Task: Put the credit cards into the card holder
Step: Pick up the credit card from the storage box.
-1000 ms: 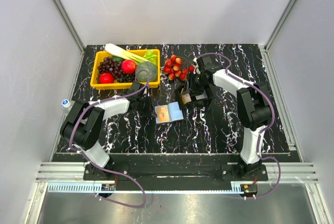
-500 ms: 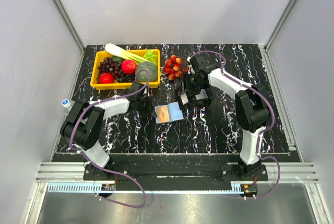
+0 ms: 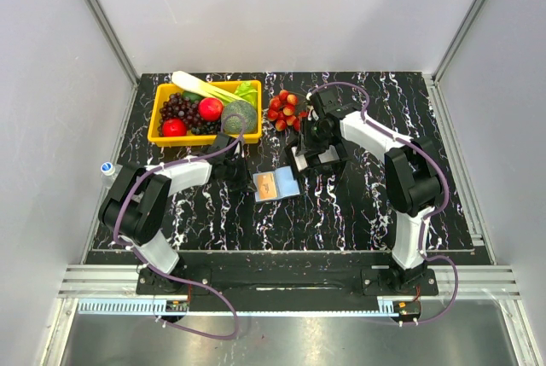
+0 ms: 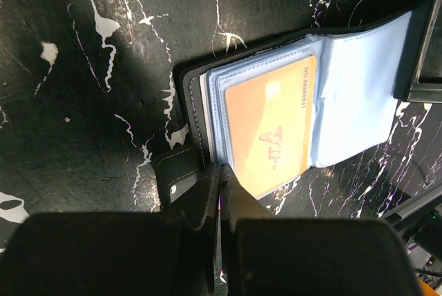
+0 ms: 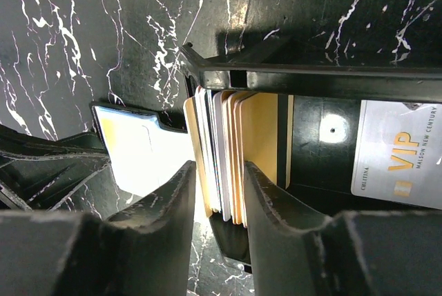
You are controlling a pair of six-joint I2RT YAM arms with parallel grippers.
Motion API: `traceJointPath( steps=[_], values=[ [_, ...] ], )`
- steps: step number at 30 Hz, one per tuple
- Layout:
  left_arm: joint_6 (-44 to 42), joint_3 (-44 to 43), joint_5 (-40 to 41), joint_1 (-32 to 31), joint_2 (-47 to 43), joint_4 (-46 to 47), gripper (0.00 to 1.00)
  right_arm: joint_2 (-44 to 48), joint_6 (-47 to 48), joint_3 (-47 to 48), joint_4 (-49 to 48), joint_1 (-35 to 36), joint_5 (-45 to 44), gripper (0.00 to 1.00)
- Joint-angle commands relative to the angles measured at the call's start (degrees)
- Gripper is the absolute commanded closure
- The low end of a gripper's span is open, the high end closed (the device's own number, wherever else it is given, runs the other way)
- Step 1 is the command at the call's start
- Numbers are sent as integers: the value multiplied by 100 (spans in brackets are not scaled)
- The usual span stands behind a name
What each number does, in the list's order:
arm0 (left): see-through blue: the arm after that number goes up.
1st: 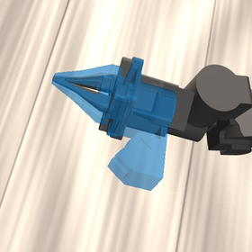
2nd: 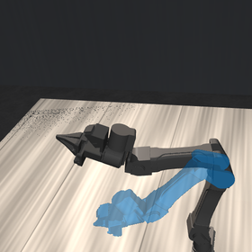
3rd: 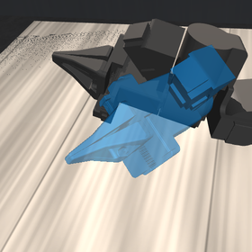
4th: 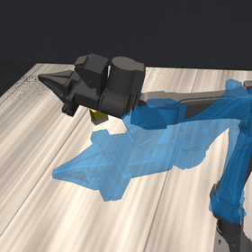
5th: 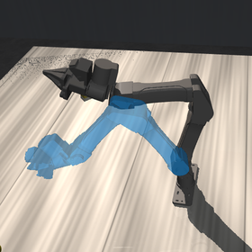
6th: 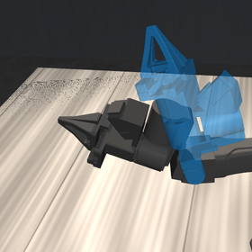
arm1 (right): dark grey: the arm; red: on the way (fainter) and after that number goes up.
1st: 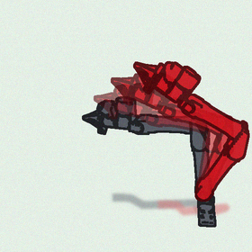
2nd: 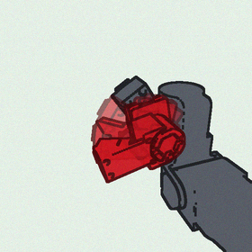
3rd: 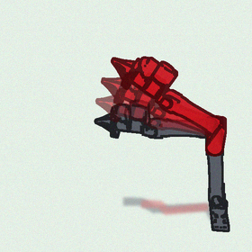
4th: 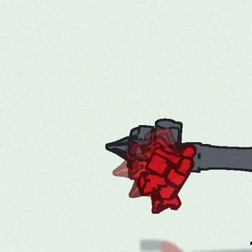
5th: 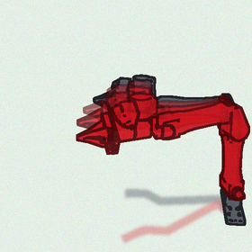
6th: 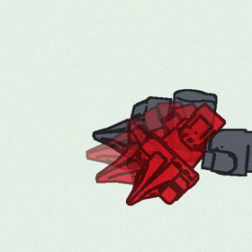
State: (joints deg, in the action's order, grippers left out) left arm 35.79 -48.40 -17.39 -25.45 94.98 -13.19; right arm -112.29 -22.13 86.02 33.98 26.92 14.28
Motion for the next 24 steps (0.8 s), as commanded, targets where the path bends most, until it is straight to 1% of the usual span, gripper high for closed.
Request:
traceJointPath(
  steps=[1,2,4,6,12,17,24],
  values=[
    [-72,-99,-116,-12,38,132,100,76,-20,240,-119,59,224,64],
    [-72,-99,-116,-12,56,133,100,67,-19,249,-119,59,215,63],
    [-81,-126,-142,-12,73,132,100,58,-19,249,-111,51,84,52],
    [-90,-134,-142,-12,65,124,100,76,16,231,-128,24,-48,52],
    [-99,-99,-125,-4,64,124,100,-38,24,275,-137,-204,-128,39],
    [-90,-90,-125,-4,73,141,100,-284,25,337,-163,-284,416,37],
    [-90,-117,-195,-12,100,141,100,-443,-186,187,-462,-283,1146,37]
  ],
)
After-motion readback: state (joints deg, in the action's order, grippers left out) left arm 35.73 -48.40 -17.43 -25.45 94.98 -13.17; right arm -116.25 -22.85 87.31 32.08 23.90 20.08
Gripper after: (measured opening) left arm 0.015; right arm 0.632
